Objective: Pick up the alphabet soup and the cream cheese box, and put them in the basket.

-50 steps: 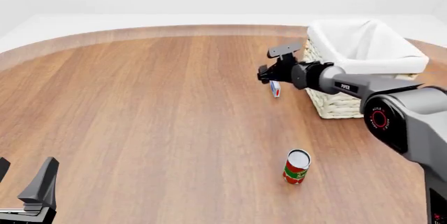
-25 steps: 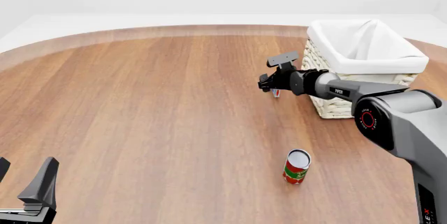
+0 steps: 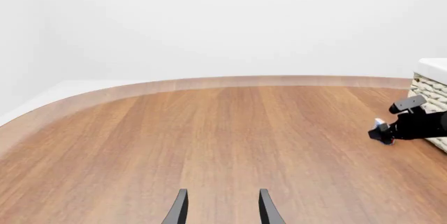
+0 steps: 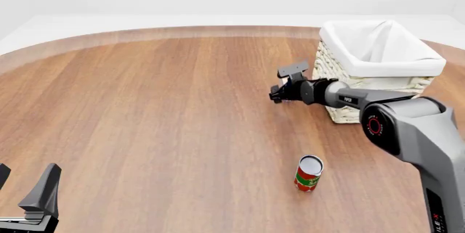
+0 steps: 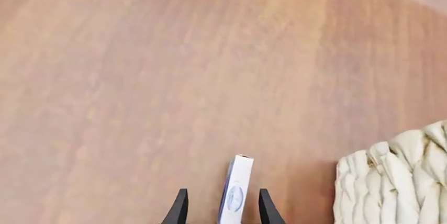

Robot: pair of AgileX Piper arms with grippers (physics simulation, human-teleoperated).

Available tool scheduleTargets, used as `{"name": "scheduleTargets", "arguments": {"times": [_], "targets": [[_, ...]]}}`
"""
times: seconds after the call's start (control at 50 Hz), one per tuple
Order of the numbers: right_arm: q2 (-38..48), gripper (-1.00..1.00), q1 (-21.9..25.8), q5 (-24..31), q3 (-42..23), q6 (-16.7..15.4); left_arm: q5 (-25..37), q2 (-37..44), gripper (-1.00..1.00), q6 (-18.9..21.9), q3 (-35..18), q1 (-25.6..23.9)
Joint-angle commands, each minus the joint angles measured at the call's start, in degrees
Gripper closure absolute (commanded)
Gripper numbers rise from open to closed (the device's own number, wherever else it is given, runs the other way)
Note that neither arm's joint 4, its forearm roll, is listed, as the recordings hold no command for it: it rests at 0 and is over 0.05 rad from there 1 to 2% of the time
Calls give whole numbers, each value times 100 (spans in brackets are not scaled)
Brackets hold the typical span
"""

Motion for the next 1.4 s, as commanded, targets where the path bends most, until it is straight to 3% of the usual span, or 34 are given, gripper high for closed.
{"name": "scheduleTargets", "arguments": {"times": [0.02, 0.08, 0.1, 0.76, 1.16, 1.4], "targets": [[121, -100, -40, 35, -30, -44, 0, 0, -100, 0, 0, 0], [117, -100, -17, 38, -17, -37, 0, 0, -100, 0, 0, 0], [111, 100, -37, 34, -21, -19, 0, 0, -100, 0, 0, 0], [-889, 100, 95, -270, 632, 355, 0, 0, -100, 0, 0, 0], [-1804, 100, 465, -562, 1449, 672, 0, 0, -100, 0, 0, 0], [-2430, 100, 582, -870, 2079, 647, 0, 0, -100, 0, 0, 0]]}}
